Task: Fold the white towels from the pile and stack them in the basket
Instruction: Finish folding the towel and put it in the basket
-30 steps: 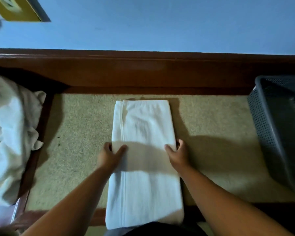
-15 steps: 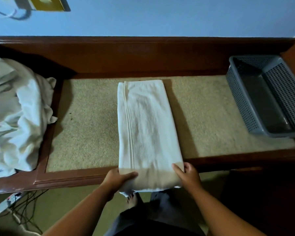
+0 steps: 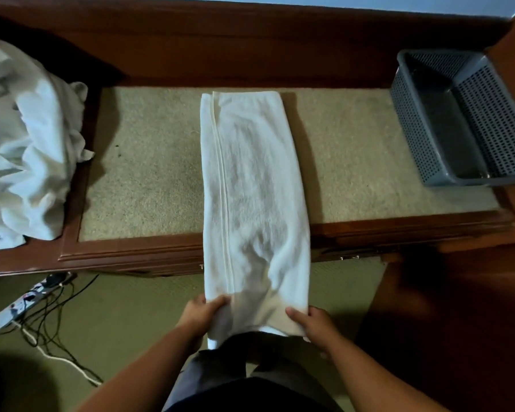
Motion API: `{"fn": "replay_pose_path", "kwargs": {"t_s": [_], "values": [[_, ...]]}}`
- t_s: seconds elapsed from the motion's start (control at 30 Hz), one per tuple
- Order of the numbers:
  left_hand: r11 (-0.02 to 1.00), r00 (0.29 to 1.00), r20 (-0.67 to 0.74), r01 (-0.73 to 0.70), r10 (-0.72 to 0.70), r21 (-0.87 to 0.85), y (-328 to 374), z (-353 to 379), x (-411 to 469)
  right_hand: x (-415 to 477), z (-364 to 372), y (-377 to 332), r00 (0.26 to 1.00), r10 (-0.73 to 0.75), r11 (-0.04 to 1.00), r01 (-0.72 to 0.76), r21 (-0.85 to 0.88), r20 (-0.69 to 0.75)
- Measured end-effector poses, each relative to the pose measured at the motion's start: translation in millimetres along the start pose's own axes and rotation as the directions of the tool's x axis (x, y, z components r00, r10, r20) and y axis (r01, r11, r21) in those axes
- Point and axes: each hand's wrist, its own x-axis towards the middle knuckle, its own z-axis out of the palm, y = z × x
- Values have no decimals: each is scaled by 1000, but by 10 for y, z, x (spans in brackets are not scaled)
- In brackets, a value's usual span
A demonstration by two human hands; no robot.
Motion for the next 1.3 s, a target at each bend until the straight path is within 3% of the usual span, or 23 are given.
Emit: {"fn": "replay_pose_path", "kwargs": {"t_s": [0.1,0.23,0.3,0.37,0.47,0.57,0.73,0.93,1.13,1.3], "values": [[973,989,-116,-67,94,223,-73,12,-75,-96,-43,32,998,-58,996,56,-74,-32],[848,958,-195,-82,212,524,-209,60,-302,-294,-178,-97,983,-172,948,147,-282,-67],[738,918,-169,-168,359,654,-283,170,-510,-411,-204,-145,967,-251,922,229,-311,-31],[602,830,-58,-353,555,716,-350,337,-712,-527,-186,-163,950,-312,913,296,-281,-14],[465,722,113,-549,683,695,-360,682,-1008,-713,-138,-237,905,-425,877,403,-261,-33],[445,688,163,-612,707,654,-324,941,-1198,-917,-123,-399,853,-519,841,499,-209,-54],[472,713,63,-524,698,709,-240,901,-1205,-1214,-212,-767,796,-598,796,604,49,-95],[426,494,-78,-648,866,632,74,462,-1045,-1247,-363,-1445,748,-664,724,648,237,-19],[433,425,-141,-743,894,510,1036,14,-1140,-1101,-588,-2330,814,-572,695,545,469,-97],[311,372,-16,-752,928,581,2157,-319,-1073,-855,-769,-3020,856,-501,666,477,573,-131]]}}
